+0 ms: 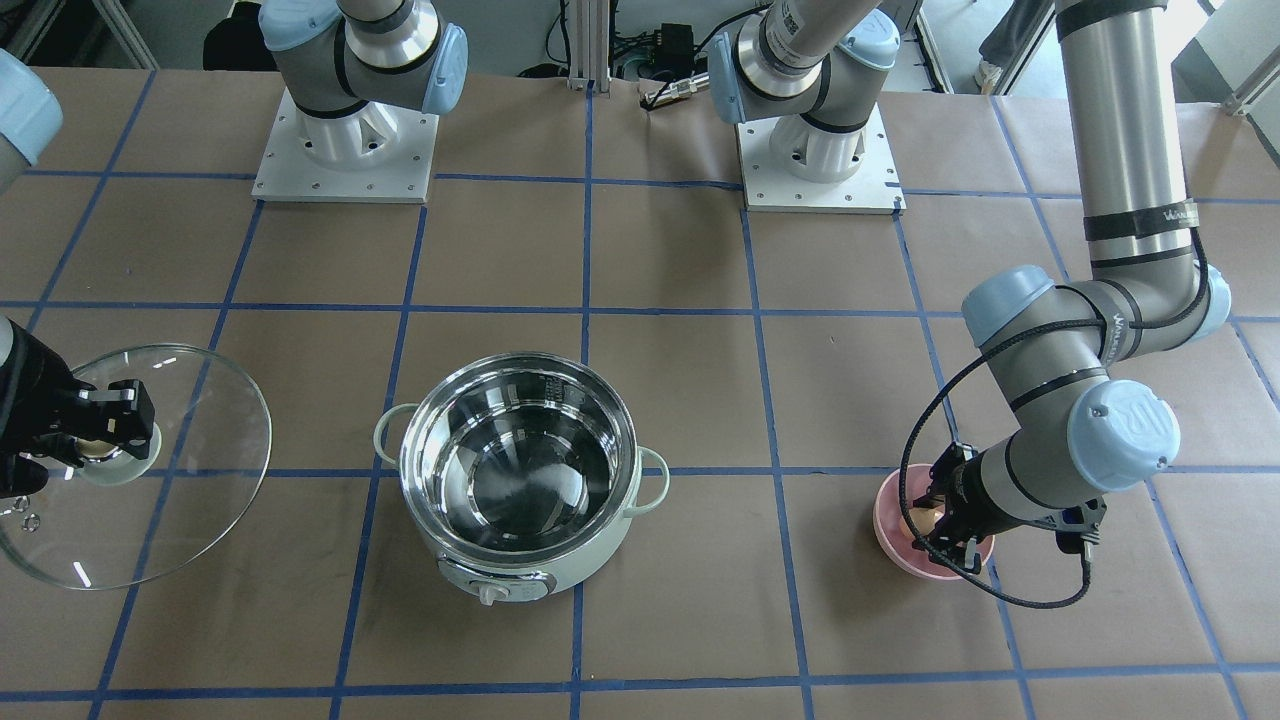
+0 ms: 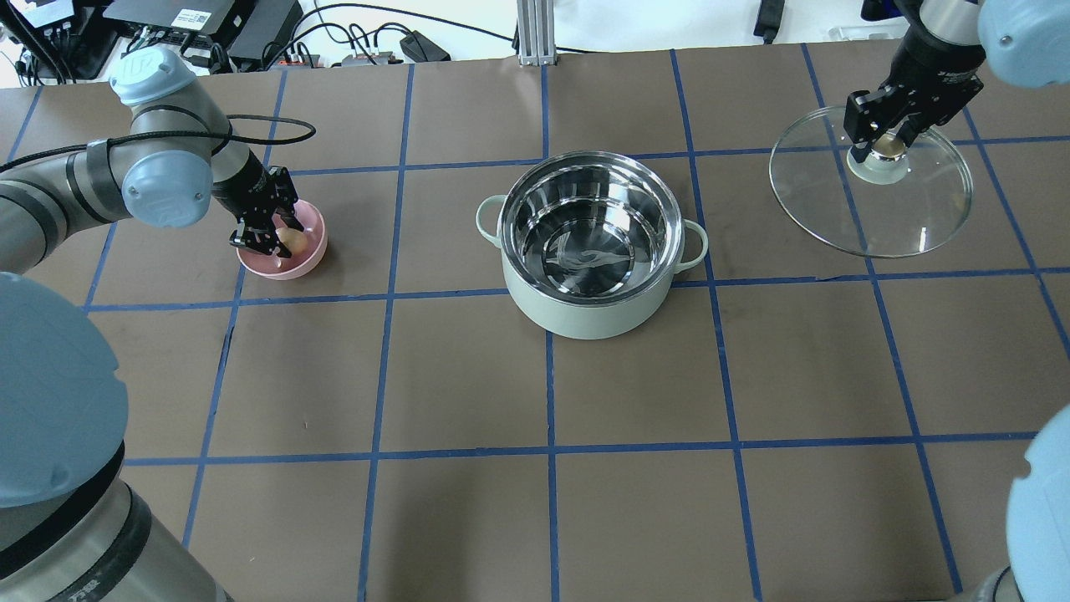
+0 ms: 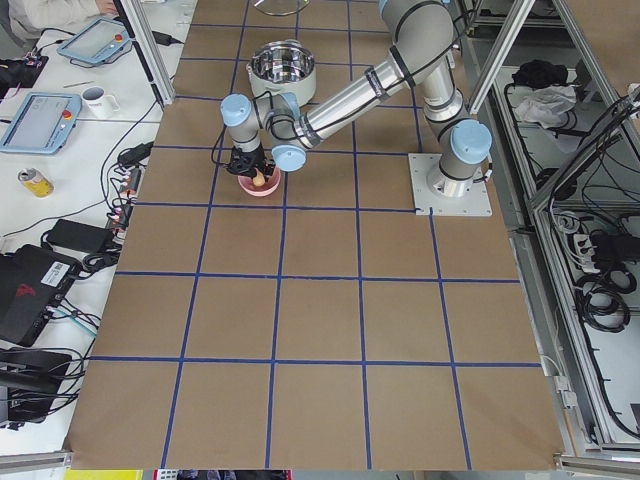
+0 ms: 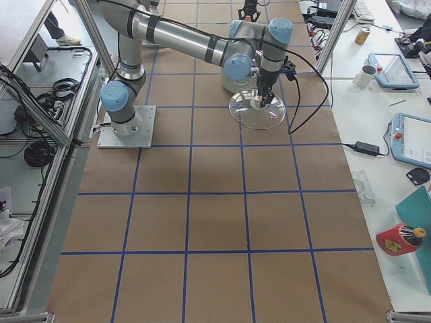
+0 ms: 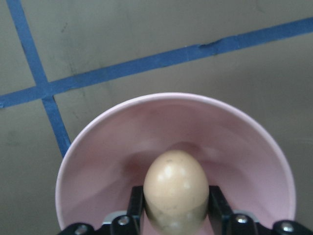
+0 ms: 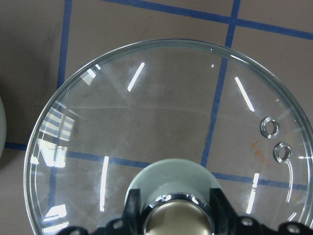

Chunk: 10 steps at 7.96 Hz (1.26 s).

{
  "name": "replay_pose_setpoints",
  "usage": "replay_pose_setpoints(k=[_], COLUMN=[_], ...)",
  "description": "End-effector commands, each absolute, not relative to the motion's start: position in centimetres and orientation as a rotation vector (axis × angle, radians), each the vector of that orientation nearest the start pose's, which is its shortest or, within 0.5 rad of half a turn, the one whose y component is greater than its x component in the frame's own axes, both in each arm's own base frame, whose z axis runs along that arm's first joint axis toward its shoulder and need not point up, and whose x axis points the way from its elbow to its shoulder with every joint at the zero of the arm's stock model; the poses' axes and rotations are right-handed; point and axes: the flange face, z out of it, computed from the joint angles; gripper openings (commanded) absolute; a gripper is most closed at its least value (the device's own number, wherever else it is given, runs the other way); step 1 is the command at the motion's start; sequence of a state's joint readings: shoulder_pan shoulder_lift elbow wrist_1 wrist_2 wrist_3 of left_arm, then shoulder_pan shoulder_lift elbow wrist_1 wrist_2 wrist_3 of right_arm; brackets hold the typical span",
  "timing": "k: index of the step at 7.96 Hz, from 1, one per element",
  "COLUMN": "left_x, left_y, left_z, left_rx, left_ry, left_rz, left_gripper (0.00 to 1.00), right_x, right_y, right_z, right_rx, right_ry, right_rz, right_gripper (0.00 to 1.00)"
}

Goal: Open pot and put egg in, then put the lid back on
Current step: 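Lift the egg out of the pink bowl with the left gripper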

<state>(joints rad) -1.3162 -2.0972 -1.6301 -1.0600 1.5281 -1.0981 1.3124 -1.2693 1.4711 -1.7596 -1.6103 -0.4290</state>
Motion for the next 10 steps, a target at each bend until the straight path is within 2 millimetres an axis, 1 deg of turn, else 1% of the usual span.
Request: replay_pose_setpoints(k=[1, 2, 4, 5, 6, 7, 8, 9, 10], left_x=[2.7, 2.6, 2.3, 2.3, 2.1, 1.4, -0.7, -3.8, -7.5], left_y=[-64.6, -64.4, -62.9, -62.3, -62.1, -62.4, -62.4, -62.2, -62.2], left_z=[23.7, 25.6, 30.0, 31.7, 32.7, 34.6, 37.7, 41.3, 42.4], left_rx=[-1.988, -1.995, -1.977, -1.960, -1.945, -1.931, -1.883, -1.842, -1.793], left_ry=[2.460, 2.469, 2.478, 2.472, 2.469, 2.478, 2.501, 2.551, 2.616], left_rz=[0.059, 0.016, 0.004, -0.009, 0.019, 0.047, 0.069, 0.048, 0.035], left_gripper=[0.00, 0.00, 0.00, 0.00, 0.00, 0.00, 0.00, 0.00, 0.00], right_x=[-3.1, -3.2, -3.1, -3.1, -3.1, -3.3, -3.3, -3.2, -3.2], right_y=[-62.3, -62.7, -62.8, -62.7, -62.5, -62.6, -62.6, -62.6, -62.6], right_z=[38.9, 38.5, 38.2, 38.4, 38.9, 38.7, 38.6, 38.6, 38.6], right_rx=[-0.270, -0.270, -0.263, -0.273, -0.273, -0.273, -0.292, -0.295, -0.295], right_ry=[3.164, 3.170, 3.166, 3.168, 3.169, 3.178, 3.172, 3.171, 3.171], right_rz=[0.030, 0.010, 0.015, 0.011, 0.001, 0.009, 0.008, 0.007, 0.007], right_gripper=[0.00, 0.00, 0.00, 0.00, 0.00, 0.00, 0.00, 0.00, 0.00])
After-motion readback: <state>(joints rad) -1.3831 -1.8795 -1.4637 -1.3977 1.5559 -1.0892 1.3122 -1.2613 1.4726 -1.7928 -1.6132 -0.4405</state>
